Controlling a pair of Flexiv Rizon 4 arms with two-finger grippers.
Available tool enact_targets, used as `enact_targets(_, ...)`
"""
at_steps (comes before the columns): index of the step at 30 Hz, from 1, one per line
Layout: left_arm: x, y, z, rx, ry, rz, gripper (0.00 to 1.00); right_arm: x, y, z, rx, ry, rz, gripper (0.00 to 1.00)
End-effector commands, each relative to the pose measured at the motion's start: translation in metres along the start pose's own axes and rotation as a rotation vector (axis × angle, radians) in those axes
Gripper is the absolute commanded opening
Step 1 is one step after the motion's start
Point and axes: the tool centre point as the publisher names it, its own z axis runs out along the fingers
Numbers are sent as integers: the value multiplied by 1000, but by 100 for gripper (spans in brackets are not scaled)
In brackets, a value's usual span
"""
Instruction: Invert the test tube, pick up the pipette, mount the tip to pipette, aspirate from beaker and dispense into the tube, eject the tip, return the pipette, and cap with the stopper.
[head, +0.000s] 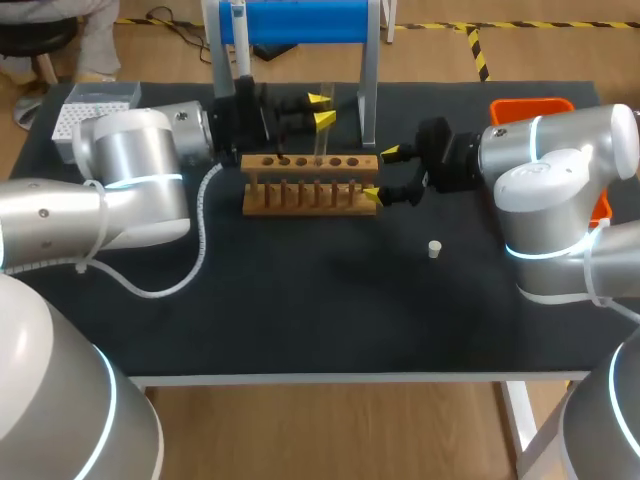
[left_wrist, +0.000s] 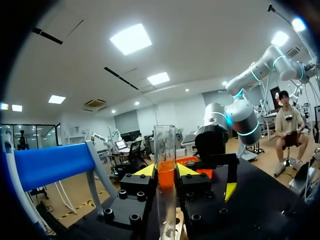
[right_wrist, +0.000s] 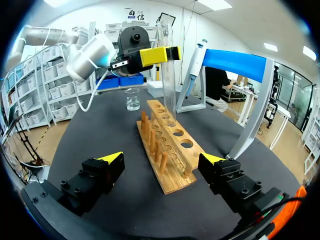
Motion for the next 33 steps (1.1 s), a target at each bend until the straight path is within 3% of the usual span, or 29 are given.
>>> enact_targets(1,-1,4,-1,-15,15,-11,0,0,-1,0,-2,1,0,100)
enact_targets(20,5,11,-7,-128,48,-31,0,0,-1,0,-2,1,0,100)
enact_targets(33,4,22,-3,-128,55,-34,0,0,-1,0,-2,1,0,100)
